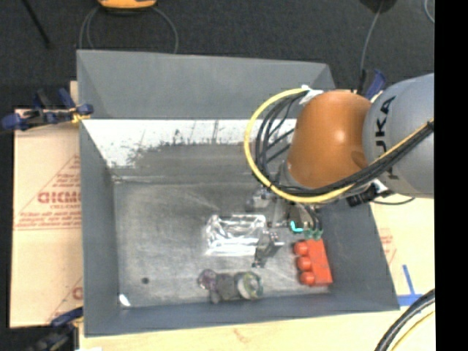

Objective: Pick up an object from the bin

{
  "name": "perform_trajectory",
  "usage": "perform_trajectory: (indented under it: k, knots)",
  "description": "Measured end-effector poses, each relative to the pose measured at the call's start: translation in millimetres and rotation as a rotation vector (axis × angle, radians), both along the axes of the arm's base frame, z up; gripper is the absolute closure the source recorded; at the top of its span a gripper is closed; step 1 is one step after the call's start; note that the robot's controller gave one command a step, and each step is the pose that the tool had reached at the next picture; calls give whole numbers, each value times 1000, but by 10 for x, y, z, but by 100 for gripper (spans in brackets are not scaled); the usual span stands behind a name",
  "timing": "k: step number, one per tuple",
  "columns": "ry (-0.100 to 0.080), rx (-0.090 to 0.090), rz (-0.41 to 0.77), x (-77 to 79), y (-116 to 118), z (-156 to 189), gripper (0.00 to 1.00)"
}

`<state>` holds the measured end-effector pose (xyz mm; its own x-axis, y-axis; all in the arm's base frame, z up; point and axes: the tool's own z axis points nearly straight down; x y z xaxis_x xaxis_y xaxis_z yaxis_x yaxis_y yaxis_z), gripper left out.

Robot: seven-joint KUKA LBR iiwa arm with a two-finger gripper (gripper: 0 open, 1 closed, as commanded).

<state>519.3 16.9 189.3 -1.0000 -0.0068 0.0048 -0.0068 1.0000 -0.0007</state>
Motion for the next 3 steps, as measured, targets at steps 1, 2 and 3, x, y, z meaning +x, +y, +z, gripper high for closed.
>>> perform_trajectory:
  k: [1, 2, 3]
  knots:
    - [-13, 3, -179, 391, -76, -1144, 0]
    - [-21, 4, -178, 414, -75, -1099, 100]
    - [-13, 1, -111, 455, 47, 574, 100]
